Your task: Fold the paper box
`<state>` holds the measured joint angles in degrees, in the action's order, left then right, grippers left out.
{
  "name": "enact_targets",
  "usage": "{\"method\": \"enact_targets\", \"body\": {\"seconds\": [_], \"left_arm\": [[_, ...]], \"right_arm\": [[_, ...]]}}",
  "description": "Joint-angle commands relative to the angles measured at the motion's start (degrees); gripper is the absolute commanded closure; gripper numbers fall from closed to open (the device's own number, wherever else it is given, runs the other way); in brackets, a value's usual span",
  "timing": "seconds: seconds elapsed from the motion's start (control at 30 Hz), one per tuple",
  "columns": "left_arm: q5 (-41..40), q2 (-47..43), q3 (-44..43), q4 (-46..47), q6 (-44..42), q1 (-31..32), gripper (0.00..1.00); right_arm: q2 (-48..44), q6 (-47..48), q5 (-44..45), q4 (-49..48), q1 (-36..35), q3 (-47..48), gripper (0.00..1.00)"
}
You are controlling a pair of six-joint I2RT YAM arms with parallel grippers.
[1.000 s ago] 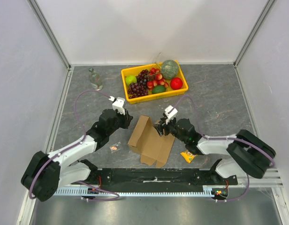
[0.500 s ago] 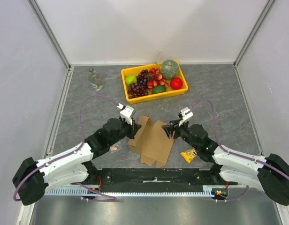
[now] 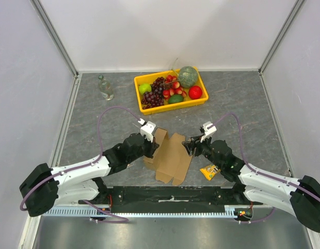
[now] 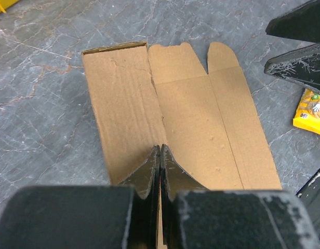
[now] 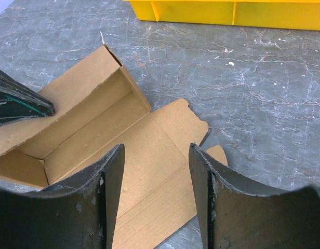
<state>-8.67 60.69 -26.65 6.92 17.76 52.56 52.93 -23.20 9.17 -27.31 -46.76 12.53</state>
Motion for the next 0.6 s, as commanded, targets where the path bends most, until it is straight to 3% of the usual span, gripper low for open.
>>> {"method": "enact_targets", "body": {"seconds": [0.0, 0.23, 0.47, 0.57], "left_arm": [[-1.53, 1.71, 0.20, 2.40, 2.37, 1.06, 0.98], [-1.62, 3.30, 0.64, 3.54, 2.89, 1.76, 0.98], [-3.28, 2.78, 0.81, 3.63, 2.98, 2.11, 0.98], [-5.30, 0.23, 0.99, 3.19, 3.25, 2.11, 0.91]], "right_arm": [[-1.68, -0.97, 0.94, 0.06, -0.35, -0.23, 0.40], [-1.95, -1.76, 1.99, 3.13, -0.26, 0.47, 0.40], [-3.18, -8.60, 5.24, 14.55, -0.26, 3.98, 0.38], [-5.20, -13.61, 5.51, 20.61, -0.26, 4.52, 0.37]]}}
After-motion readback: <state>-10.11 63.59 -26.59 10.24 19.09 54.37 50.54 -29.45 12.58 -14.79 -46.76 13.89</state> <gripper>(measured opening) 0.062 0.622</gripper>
